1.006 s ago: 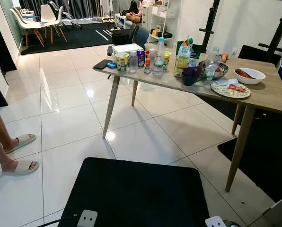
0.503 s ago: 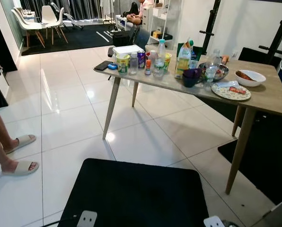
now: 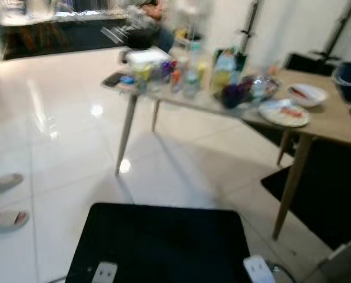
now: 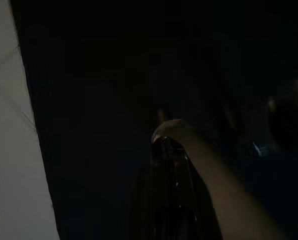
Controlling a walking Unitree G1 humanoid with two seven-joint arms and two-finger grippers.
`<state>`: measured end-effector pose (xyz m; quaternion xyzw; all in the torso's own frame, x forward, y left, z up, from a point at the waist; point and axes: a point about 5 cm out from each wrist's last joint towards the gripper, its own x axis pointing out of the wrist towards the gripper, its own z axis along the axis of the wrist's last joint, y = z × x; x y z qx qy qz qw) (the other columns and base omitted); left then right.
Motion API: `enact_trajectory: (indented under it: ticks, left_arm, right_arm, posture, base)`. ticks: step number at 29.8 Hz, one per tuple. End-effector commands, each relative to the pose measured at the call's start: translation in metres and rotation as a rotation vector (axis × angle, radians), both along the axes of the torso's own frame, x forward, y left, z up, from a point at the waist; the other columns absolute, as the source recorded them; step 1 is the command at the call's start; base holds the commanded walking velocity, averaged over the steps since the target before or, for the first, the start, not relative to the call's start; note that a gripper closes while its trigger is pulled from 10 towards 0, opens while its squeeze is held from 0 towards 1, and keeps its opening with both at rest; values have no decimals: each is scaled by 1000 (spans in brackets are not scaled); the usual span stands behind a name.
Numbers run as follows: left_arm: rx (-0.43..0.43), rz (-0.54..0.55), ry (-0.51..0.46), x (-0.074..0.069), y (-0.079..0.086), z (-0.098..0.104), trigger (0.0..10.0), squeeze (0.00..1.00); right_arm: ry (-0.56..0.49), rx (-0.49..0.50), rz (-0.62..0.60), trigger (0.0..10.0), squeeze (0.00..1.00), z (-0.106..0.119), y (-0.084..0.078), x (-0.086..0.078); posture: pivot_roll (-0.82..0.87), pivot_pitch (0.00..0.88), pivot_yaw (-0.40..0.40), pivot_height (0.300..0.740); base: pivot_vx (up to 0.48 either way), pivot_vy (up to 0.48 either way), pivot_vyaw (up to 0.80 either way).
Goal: Restocking fridge
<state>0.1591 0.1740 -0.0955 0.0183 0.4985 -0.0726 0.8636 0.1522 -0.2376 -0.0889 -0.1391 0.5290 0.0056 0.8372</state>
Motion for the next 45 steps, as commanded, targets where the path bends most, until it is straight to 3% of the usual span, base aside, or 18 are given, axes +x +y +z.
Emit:
enact_trajectory:
  ticks: [1, 21, 28, 45]
  left_arm:
    - [-4, -14, 5, -1, -4, -1, 10000, 0]
    - [4, -30, 18, -6, -2, -3, 10000, 0]
    - [4, -36, 9, -1, -4, -1, 10000, 0]
    - [10, -55, 5, 1, -5, 0, 10000, 0]
  right_arm:
    - [20, -5, -28, 10000, 0, -1, -5, -7]
    - [37, -4, -40, 10000, 0, -4, -5, -15]
    - [25, -3, -36, 10000, 0, -3, -4, -10]
    - [25, 0, -25, 10000, 0, -4, 1, -9]
  posture:
    - [-73, 0, 1, 740]
    - [-68, 0, 7, 740]
    - [-68, 0, 7, 740]
    - [-72, 0, 12, 740]
  base:
    - [330, 0, -763]
    - [330, 0, -765]
    - [330, 0, -688]
    - [330, 0, 0]
